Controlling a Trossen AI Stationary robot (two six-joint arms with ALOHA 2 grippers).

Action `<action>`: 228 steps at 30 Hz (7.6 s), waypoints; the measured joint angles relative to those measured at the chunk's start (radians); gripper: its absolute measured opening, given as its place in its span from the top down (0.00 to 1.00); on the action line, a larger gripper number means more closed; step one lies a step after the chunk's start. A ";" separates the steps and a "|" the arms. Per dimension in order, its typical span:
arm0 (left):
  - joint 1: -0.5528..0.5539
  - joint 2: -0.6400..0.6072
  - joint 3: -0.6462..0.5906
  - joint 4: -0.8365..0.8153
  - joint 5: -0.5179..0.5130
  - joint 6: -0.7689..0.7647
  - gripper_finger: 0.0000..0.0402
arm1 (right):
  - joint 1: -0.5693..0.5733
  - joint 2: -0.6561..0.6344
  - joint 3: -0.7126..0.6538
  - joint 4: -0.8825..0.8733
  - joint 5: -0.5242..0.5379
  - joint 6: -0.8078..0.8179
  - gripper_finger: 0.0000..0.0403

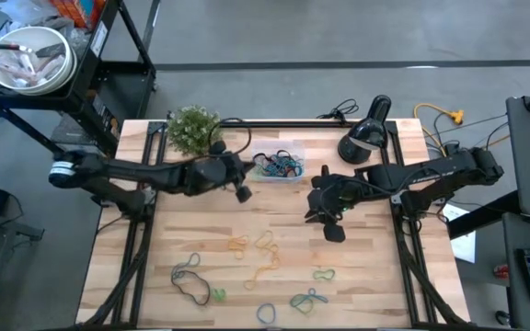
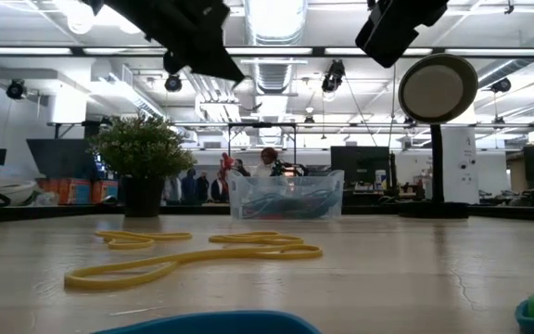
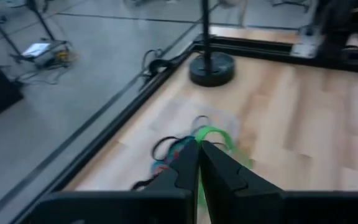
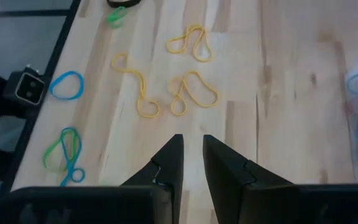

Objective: Pick and place rubber bands into bin
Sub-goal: Put the green rubberband into the transparent bin

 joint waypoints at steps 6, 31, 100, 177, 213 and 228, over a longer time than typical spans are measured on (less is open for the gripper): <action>0.097 0.088 0.000 0.094 0.029 0.054 1.00 | 0.000 -0.010 0.000 0.006 0.040 0.015 0.86; 0.230 0.379 0.104 0.196 0.187 0.107 0.96 | 0.000 -0.014 0.000 0.044 0.051 0.065 0.86; -0.050 -0.040 0.118 -0.085 0.446 0.044 0.76 | 0.446 0.290 -0.272 0.280 0.112 0.340 0.86; -0.167 -0.248 0.052 -0.494 0.359 -0.116 0.76 | -0.068 0.340 0.242 -0.126 0.760 -0.077 0.98; -0.167 -0.236 -0.039 -0.289 0.321 -0.149 0.76 | -0.370 0.566 0.226 0.218 0.563 -0.150 0.98; -0.167 -0.236 -0.041 -0.285 0.317 -0.147 0.76 | -0.404 0.562 0.227 0.226 0.506 -0.126 0.87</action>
